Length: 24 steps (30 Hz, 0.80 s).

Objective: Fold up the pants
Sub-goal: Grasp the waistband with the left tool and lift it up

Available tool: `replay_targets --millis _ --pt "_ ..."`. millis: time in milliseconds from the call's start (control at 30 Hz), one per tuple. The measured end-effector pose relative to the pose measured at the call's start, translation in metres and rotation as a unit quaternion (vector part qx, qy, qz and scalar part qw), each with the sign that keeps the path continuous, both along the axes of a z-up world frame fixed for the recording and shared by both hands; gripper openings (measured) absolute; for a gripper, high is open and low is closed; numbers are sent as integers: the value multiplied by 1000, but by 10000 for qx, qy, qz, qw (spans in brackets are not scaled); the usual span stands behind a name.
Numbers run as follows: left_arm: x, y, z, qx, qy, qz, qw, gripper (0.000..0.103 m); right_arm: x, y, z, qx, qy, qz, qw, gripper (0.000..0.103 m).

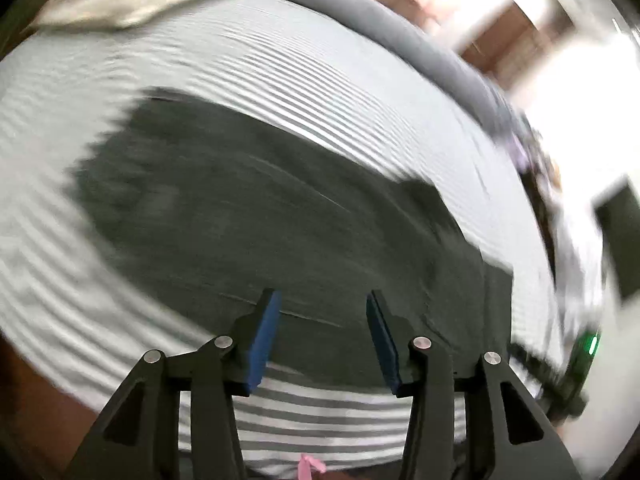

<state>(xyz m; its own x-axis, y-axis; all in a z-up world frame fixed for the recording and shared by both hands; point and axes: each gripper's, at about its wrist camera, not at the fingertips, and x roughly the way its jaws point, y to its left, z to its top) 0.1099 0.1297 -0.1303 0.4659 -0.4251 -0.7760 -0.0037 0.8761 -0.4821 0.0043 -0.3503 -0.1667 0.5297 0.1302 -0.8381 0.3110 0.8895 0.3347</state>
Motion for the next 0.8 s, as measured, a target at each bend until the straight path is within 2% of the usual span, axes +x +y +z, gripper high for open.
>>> replay_targets --millis 100,167,267,433,600,767,800 --pt "2 67 -10 -394 190 751 9962 48 -4 3 3 -113 32 -55 9999 84" --pt "5 98 -24 -767 343 1063 9908 48 -7 8 4 -113 54 -76 9999 84" --pt "9 124 -46 -1300 457 1287 9821 47 -6 17 5 -131 106 -108 9998 84" --pt "27 138 -73 -1886 579 1499 9688 47 0 35 8 -186 168 -69 9997 84" --pt "45 142 -88 -1962 660 1562 9658 47 11 47 13 -222 161 10 9996 84" --pt "61 137 -88 -1912 586 1599 9667 46 23 60 22 -198 66 59 9998 84" --pt "62 140 -87 -1920 546 1594 9668 28 25 62 23 -170 40 83 9998 84"
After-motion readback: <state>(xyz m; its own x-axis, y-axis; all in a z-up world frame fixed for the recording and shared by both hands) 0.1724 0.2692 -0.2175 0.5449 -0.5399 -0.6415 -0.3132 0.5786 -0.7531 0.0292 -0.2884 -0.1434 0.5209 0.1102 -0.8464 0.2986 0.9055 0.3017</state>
